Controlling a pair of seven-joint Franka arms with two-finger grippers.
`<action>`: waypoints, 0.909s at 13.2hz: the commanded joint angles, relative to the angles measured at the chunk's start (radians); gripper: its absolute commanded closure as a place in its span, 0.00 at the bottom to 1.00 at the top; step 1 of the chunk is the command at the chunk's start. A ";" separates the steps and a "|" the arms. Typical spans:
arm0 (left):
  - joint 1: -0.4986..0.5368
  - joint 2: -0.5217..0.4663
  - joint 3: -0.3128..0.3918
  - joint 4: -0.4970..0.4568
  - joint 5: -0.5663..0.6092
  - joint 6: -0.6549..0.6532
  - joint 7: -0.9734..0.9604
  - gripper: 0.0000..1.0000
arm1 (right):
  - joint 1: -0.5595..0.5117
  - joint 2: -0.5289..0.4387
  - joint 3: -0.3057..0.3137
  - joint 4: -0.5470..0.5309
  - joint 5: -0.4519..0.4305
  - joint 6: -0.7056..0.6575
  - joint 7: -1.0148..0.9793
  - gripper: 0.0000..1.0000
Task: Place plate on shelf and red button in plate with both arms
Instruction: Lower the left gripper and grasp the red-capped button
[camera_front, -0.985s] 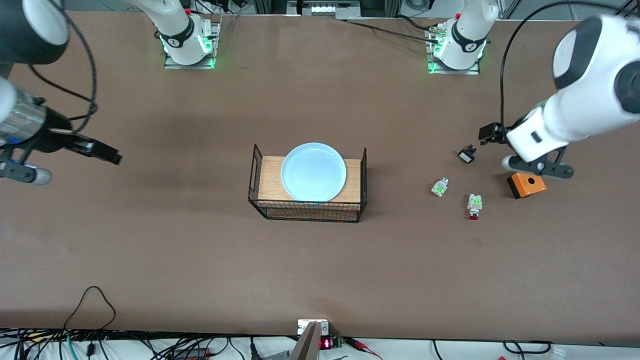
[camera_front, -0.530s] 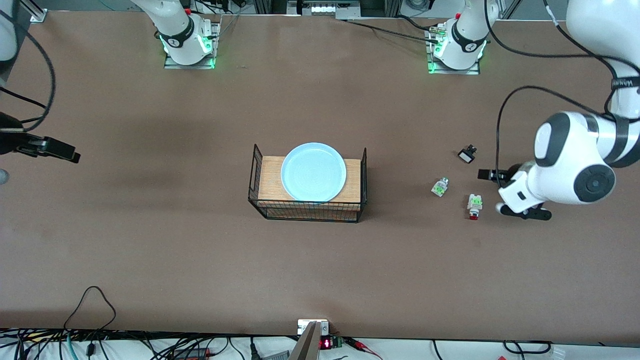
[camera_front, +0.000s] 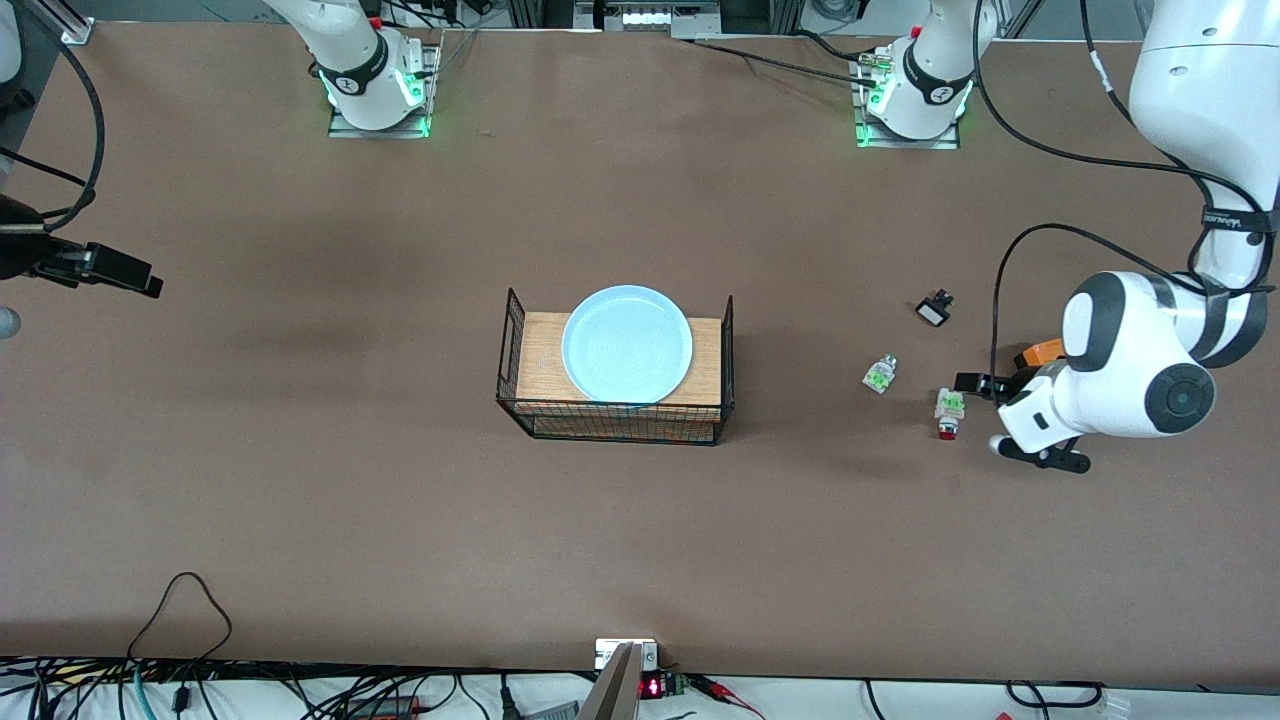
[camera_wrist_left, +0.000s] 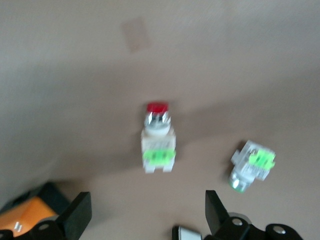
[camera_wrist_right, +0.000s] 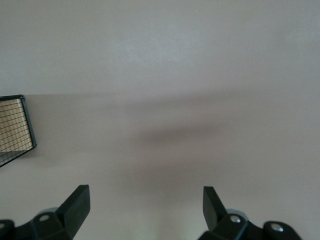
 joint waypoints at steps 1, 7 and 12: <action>0.006 0.094 0.000 0.012 0.062 0.115 0.022 0.00 | 0.186 -0.031 -0.165 -0.026 -0.011 0.016 -0.005 0.00; 0.012 0.115 -0.006 -0.038 0.054 0.157 0.015 0.00 | 0.185 -0.087 -0.169 -0.141 -0.020 0.094 -0.029 0.00; 0.009 0.115 -0.004 -0.034 0.056 0.155 0.020 0.69 | 0.192 -0.144 -0.166 -0.184 -0.021 0.111 -0.031 0.00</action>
